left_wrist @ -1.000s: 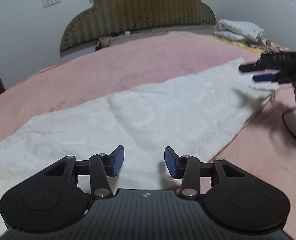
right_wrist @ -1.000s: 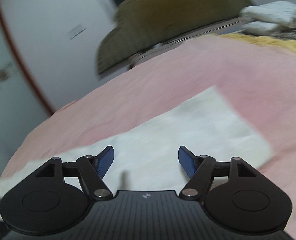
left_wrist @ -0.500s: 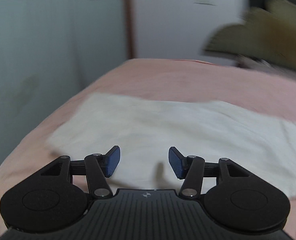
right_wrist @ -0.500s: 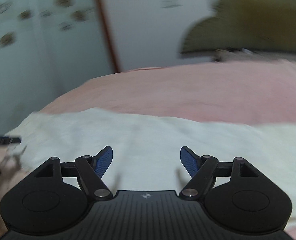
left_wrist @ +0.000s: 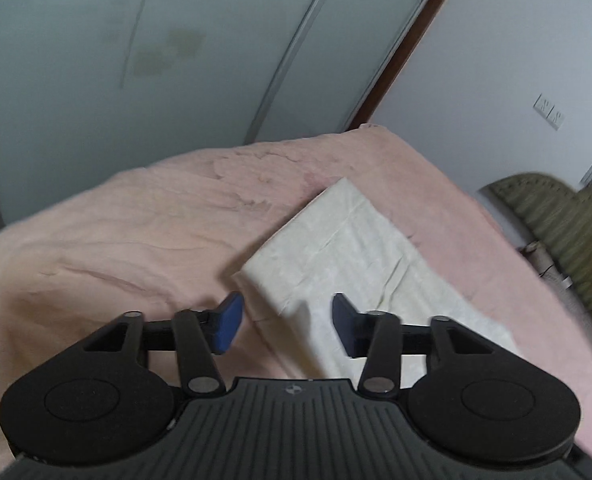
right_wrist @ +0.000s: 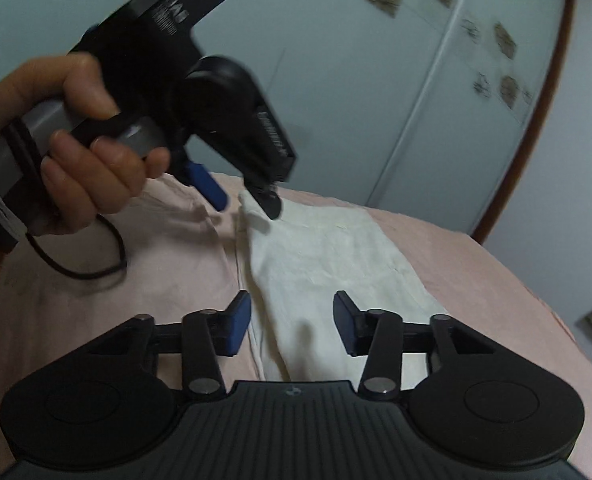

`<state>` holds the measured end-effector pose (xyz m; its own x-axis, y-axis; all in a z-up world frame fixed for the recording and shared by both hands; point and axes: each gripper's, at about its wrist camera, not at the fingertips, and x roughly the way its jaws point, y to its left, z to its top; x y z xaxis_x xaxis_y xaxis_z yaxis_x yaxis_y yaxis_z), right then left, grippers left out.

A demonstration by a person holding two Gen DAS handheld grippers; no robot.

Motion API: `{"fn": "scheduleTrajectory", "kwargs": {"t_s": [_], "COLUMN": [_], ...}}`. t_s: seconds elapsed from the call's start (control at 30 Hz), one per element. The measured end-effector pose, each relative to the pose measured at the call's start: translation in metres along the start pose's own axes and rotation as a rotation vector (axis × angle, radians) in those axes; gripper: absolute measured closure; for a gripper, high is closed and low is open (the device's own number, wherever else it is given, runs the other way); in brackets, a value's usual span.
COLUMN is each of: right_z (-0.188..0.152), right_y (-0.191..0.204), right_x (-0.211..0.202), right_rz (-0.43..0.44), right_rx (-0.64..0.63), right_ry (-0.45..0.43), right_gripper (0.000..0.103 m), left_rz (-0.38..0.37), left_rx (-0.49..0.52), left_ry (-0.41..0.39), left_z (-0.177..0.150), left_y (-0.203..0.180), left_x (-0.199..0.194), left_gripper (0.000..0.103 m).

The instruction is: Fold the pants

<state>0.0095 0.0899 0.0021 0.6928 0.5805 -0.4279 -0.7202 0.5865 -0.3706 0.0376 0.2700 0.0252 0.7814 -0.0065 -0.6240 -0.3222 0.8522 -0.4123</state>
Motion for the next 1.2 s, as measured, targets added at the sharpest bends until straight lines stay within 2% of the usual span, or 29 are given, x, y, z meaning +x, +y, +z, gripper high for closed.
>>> {"fn": "scheduleTrajectory", "kwargs": {"t_s": [0.07, 0.1, 0.17, 0.2, 0.27, 0.4, 0.53, 0.57, 0.63, 0.73, 0.87, 0.97, 1.03, 1.1, 1.2], "right_z": [0.0, 0.0, -0.003, -0.004, -0.004, 0.003, 0.009, 0.008, 0.003, 0.005, -0.003, -0.027, -0.053, -0.082, -0.105], "right_y": [0.005, 0.007, 0.009, 0.009, 0.01, 0.003, 0.002, 0.003, 0.004, -0.003, -0.033, -0.065, -0.08, -0.083, -0.089], "right_x": [0.012, 0.018, 0.023, 0.023, 0.023, 0.027, 0.037, 0.042, 0.043, 0.029, -0.02, -0.048, -0.056, -0.059, -0.103], "right_rz": [-0.011, -0.014, 0.001, 0.008, 0.014, 0.052, 0.075, 0.08, 0.075, 0.087, 0.098, 0.022, -0.039, -0.049, -0.082], "right_rx": [-0.032, -0.046, -0.046, -0.039, -0.042, 0.015, 0.045, 0.043, 0.063, 0.105, 0.272, 0.425, 0.502, 0.54, 0.622], "right_ry": [0.031, 0.05, 0.069, 0.068, 0.068, 0.057, 0.066, 0.091, 0.086, 0.086, 0.003, 0.019, 0.108, 0.232, 0.167], "right_gripper": [0.072, 0.073, 0.081, 0.084, 0.092, 0.095, 0.095, 0.095, 0.095, 0.093, 0.092, 0.092, 0.092, 0.092, 0.092], "left_rz": [-0.013, -0.014, -0.016, -0.014, -0.038, -0.048, -0.047, -0.03, 0.026, 0.048, 0.069, 0.095, 0.12, 0.148, 0.174], "left_rx": [-0.018, -0.029, -0.052, -0.054, -0.054, -0.021, -0.005, 0.015, 0.047, 0.088, 0.105, 0.138, 0.168, 0.194, 0.217], "left_ry": [0.02, 0.036, 0.058, 0.055, 0.03, -0.028, -0.051, -0.041, -0.017, -0.031, -0.041, -0.056, -0.073, -0.091, -0.099], "left_z": [0.004, 0.005, 0.005, 0.005, 0.004, 0.006, 0.008, 0.007, 0.001, -0.008, -0.009, -0.011, -0.015, -0.018, -0.021], "left_y": [0.003, 0.005, 0.008, 0.01, 0.013, 0.014, 0.014, 0.012, 0.01, 0.01, 0.005, 0.001, -0.004, -0.01, -0.015], "left_x": [0.008, 0.013, 0.021, 0.022, 0.021, 0.019, 0.019, 0.023, 0.029, 0.028, 0.027, 0.027, 0.026, 0.027, 0.027], "left_gripper": [0.062, 0.07, 0.08, 0.089, 0.093, 0.095, 0.095, 0.095, 0.095, 0.092, 0.087, 0.086, 0.086, 0.084, 0.083]}}
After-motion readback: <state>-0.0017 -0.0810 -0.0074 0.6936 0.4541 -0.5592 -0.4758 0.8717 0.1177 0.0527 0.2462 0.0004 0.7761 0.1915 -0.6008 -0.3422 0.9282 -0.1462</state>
